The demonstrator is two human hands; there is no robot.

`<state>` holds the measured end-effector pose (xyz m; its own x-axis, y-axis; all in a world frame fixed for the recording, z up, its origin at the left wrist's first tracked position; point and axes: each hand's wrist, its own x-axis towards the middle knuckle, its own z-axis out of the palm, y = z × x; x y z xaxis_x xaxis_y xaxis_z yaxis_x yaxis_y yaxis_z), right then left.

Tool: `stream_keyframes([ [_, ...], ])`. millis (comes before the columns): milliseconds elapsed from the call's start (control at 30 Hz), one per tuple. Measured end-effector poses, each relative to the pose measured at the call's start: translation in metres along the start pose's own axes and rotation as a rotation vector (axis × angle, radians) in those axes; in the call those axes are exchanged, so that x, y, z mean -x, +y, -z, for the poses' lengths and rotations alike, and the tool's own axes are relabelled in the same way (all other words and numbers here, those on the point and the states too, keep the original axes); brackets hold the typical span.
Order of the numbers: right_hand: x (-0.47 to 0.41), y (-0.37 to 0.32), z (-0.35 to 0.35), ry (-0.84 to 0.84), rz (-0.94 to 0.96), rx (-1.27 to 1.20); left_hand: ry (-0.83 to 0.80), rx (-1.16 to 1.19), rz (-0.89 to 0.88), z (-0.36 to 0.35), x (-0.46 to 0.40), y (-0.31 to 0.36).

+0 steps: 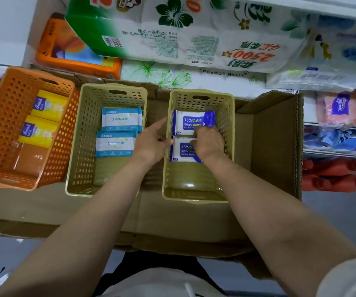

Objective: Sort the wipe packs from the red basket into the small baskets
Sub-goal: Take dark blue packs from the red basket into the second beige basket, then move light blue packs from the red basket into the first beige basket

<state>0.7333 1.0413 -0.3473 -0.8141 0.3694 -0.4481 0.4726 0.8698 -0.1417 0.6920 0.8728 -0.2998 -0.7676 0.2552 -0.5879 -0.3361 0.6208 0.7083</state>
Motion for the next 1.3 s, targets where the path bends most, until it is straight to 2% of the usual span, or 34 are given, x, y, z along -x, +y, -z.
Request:
stream_keyframes([
  [233,0.004,-0.004,-0.002,0.039,-0.008,0.050,0.028,-0.002,-0.049,-0.002,0.001,-0.002],
  [367,0.010,-0.005,0.004,0.028,0.020,0.067,0.046,-0.083,-0.103,-0.002,0.008,0.003],
  [600,0.040,-0.004,0.052,0.016,0.100,0.013,0.187,-0.243,-0.173,0.028,0.054,0.010],
  [767,0.092,-0.021,0.104,0.094,0.167,0.020,0.233,-0.342,-0.217,0.099,0.111,-0.005],
  [967,0.178,-0.070,0.140,0.264,0.220,0.047,0.372,-0.431,-0.304,0.211,0.185,-0.052],
  [1133,0.253,-0.161,0.126,0.441,0.330,0.004,0.501,-0.393,-0.393,0.305,0.233,-0.114],
  [1300,0.311,-0.291,0.090,0.490,0.406,-0.087,0.586,-0.529,-0.434,0.419,0.270,-0.188],
])
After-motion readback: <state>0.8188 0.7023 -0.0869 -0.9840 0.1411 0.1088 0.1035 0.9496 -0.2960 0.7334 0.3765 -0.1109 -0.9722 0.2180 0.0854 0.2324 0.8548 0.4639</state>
